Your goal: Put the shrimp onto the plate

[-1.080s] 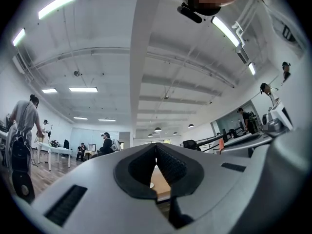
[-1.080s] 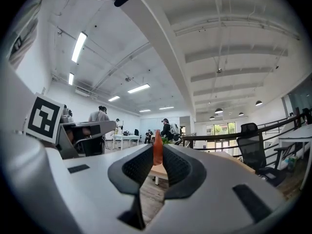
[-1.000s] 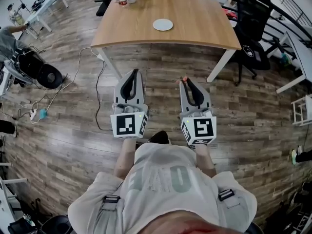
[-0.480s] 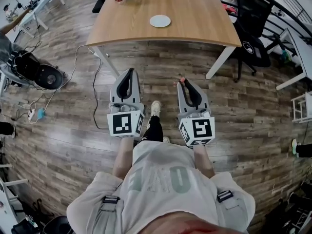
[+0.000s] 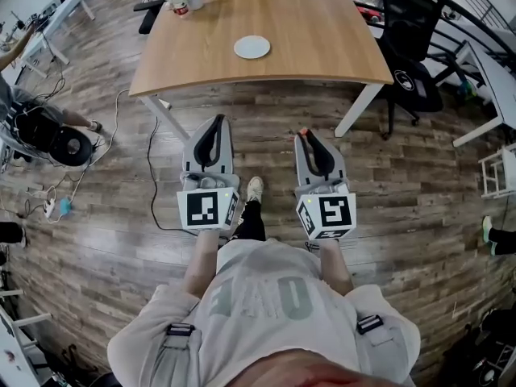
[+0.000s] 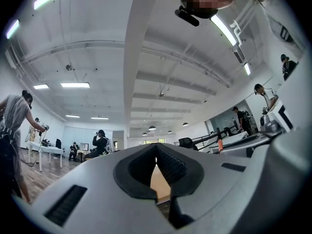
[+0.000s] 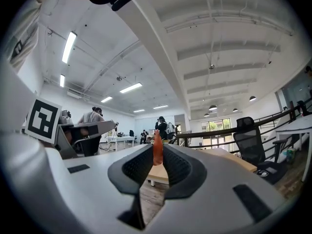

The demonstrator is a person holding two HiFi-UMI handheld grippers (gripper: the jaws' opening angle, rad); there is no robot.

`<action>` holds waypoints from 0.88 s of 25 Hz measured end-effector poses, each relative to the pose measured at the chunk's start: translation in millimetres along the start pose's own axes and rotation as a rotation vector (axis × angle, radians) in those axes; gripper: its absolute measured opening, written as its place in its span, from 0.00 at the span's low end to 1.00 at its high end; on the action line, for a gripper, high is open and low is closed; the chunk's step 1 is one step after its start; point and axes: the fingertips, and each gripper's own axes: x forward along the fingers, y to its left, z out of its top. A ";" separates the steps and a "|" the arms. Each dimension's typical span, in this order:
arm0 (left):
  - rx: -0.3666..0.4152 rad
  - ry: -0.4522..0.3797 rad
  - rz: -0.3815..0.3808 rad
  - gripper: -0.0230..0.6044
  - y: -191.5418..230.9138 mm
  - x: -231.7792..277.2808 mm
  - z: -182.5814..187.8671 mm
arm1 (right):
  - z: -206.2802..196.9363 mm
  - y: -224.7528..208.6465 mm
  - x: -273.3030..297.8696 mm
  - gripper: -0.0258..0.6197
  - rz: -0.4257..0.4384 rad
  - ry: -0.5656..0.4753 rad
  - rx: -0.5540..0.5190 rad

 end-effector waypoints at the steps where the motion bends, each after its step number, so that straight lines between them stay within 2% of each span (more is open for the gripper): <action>1: 0.000 -0.004 -0.005 0.05 2.5 8.6 -1.3 | 0.3 -3.7 8.4 0.14 -0.003 -0.001 -0.001; 9: -0.019 -0.007 -0.029 0.05 27.6 79.5 -12.4 | 5.4 -33.6 72.8 0.14 -0.028 0.008 0.005; 22: -0.073 -0.024 -0.004 0.05 104.9 185.3 -33.6 | 25.2 -60.8 195.8 0.14 -0.046 0.005 -0.034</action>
